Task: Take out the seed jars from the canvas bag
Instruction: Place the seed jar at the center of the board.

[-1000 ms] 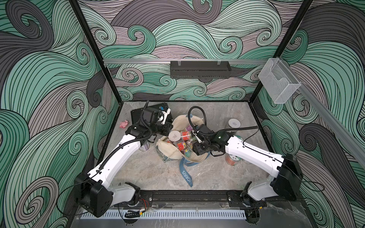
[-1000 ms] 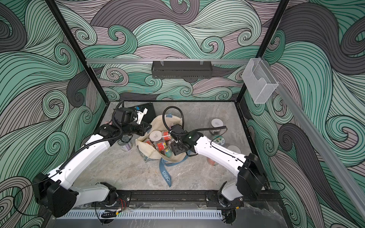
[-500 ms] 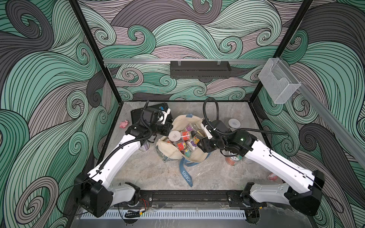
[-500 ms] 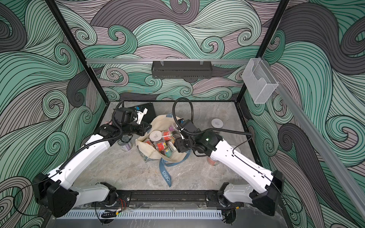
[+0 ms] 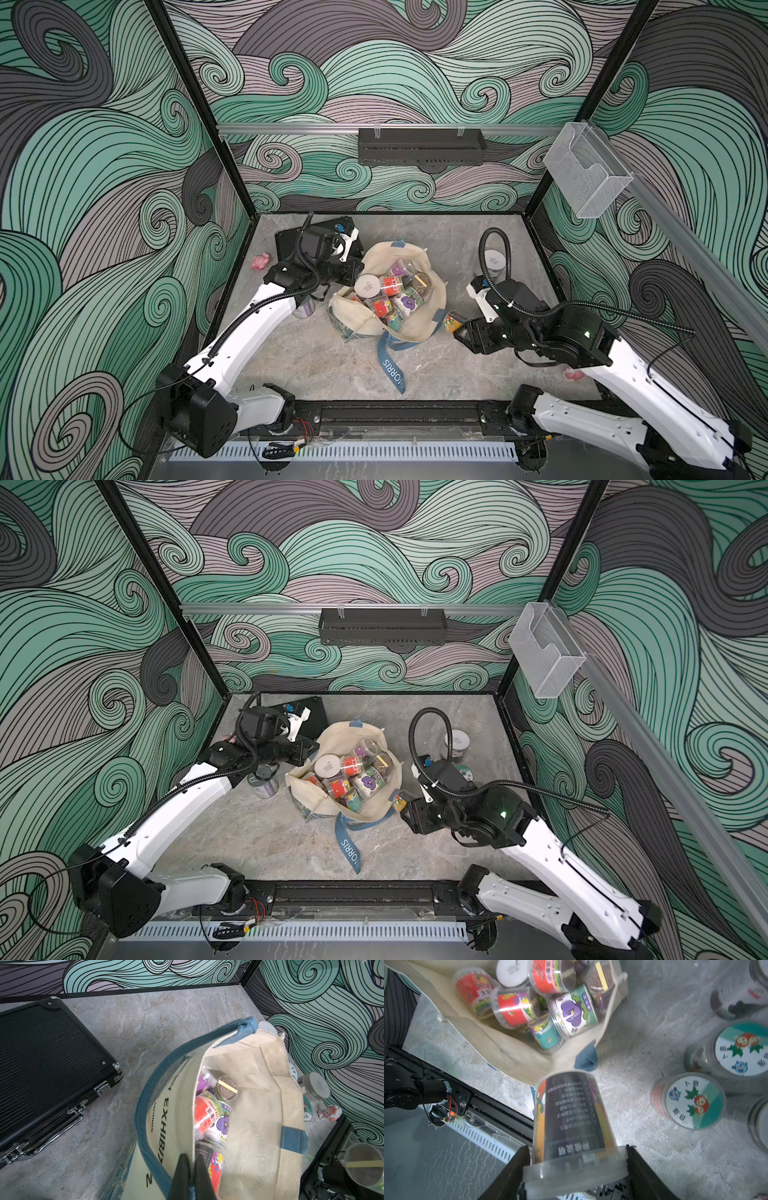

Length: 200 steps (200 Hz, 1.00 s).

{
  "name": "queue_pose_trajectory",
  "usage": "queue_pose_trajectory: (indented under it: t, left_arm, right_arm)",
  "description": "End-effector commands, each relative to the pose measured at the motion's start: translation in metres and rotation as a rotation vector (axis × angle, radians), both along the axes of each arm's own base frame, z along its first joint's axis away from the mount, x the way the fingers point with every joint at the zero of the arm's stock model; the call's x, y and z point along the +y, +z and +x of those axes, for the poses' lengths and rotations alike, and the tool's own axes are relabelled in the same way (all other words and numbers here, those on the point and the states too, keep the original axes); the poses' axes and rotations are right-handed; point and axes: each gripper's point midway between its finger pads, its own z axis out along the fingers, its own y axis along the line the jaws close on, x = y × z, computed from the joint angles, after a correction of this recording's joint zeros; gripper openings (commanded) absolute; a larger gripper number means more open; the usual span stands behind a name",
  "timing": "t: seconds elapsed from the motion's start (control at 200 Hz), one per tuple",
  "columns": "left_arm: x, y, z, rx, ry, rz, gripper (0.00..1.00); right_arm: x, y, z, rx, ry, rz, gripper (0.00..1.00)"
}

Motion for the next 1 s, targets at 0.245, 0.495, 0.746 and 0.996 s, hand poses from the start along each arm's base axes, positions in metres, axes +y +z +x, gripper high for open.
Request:
queue_pose_trajectory:
  t: [0.245,0.495,0.746,0.996]
  left_arm:
    - [-0.006,0.017,-0.003,-0.023,-0.022,-0.037,0.0]
    - [-0.007,0.017,-0.003,-0.021,-0.025,-0.04,0.0]
    - [-0.006,0.017,-0.003,-0.021,-0.023,-0.037,0.0]
    - [-0.007,0.016,-0.002,-0.017,-0.024,-0.037,0.0]
  right_arm:
    - [-0.029,-0.056,-0.029,0.243,-0.074,-0.187,0.56]
    - [-0.035,-0.095,-0.023,0.341,-0.063,-0.397,0.56]
    - [-0.041,-0.118,-0.02,0.391,-0.053,-0.508,0.56]
    - [-0.034,-0.131,-0.016,0.414,-0.049,-0.524,0.59]
